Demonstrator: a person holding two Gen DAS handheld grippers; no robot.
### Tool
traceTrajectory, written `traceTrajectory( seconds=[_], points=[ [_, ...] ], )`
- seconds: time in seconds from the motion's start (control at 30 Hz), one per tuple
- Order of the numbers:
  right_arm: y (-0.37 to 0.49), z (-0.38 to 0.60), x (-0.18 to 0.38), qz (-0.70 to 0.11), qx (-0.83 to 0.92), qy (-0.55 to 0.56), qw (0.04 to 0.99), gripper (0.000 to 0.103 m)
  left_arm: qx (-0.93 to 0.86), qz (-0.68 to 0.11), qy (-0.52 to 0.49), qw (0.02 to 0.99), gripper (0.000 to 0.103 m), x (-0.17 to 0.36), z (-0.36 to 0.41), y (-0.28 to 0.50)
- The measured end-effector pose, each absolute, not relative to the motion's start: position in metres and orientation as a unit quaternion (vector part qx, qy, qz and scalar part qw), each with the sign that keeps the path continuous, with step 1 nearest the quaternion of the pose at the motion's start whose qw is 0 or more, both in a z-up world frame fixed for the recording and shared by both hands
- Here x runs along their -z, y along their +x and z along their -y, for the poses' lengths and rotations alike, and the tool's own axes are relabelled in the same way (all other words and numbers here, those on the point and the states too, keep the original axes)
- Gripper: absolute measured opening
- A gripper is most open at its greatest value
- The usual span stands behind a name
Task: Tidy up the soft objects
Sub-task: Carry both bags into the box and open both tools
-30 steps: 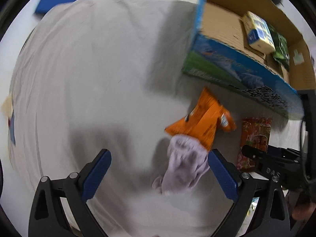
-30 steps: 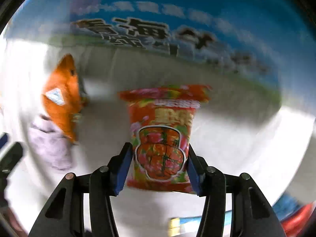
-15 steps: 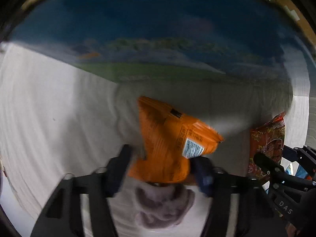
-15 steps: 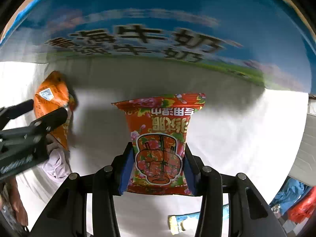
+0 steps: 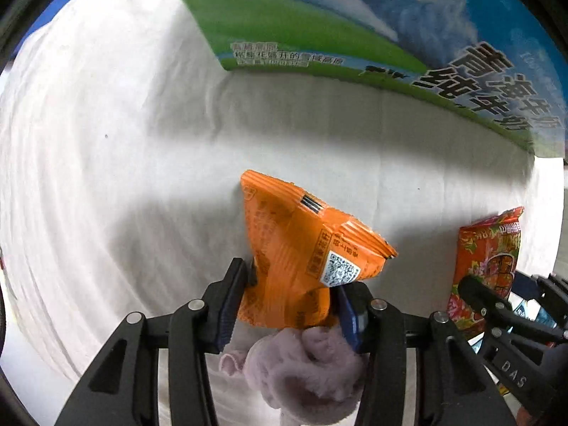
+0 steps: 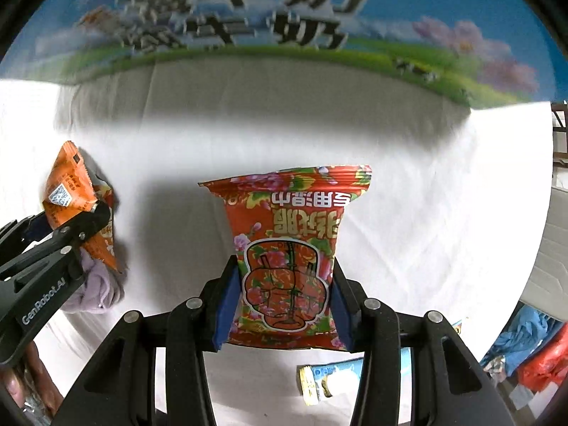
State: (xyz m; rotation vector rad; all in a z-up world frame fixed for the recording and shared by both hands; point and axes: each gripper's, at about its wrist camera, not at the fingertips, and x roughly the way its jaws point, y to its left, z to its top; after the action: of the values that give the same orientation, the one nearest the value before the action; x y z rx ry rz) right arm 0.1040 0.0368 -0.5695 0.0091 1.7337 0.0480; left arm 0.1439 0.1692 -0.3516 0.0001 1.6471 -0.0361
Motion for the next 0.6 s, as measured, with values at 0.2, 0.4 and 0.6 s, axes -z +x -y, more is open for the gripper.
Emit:
traceTrajectory(
  seconds=[0.2, 0.4, 0.6],
  points=[
    [0.098, -0.041, 0.591, -0.768, -0.016, 0.003, 0.641, 0.053, 0.017, -0.733, 0.002, 0.68, 0.045, 0.359, -0.185, 0.154],
    [0.094, -0.054, 0.592, -0.764, -0.011, -0.011, 0.645, 0.052, 0.01, -0.729, 0.002, 0.684, 0.044, 0.351, -0.18, 0.156],
    [0.09, -0.048, 0.574, -0.759, -0.022, 0.01, 0.65, 0.048, 0.014, -0.703, -0.014, 0.711, 0.042, 0.31, -0.179, 0.136]
  ],
)
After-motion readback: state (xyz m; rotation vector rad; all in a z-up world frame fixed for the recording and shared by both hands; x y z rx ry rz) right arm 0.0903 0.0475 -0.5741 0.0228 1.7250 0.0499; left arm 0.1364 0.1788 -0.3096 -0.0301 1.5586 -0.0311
